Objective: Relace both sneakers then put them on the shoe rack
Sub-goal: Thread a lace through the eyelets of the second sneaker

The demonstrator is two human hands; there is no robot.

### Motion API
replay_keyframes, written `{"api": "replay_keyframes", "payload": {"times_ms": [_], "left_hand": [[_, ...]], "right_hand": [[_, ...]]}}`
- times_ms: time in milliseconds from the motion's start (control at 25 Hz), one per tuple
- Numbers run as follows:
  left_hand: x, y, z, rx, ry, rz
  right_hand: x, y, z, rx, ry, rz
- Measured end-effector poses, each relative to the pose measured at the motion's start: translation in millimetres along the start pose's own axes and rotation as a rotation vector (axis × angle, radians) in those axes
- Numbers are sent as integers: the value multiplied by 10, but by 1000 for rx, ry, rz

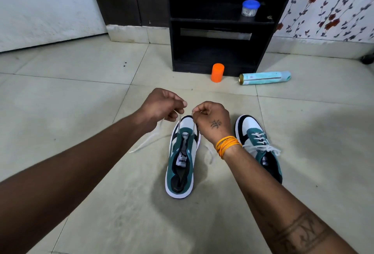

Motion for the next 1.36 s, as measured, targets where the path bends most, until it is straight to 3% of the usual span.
{"api": "replay_keyframes", "payload": {"times_ms": [600,880,1160,1240,1360], "left_hand": [[-1657,311,317,-28,223,-220],[-2141,527,481,-5,341,-246],[-2411,637,659,64,298,-304],[-2414,633,696,46,259,-338],[-2407,637,706,6,189,-402]], "right_hand": [[1855,115,924,-10,-80,163],[2316,237,1126,63,-225,196],[2489,345,1255,284,-535,-10],[2499,362,1278,324,-550,13],[2500,381,1257,239,-460,142]]}}
Point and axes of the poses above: each hand's wrist, its own y-axis away from the middle knuckle, its own z-axis out of the back of the hand, x = y × z, the point moved 4 cm from there along -y, towards the middle knuckle, and after that the axes turned 5 degrees about -z, right-handed, at the moved point
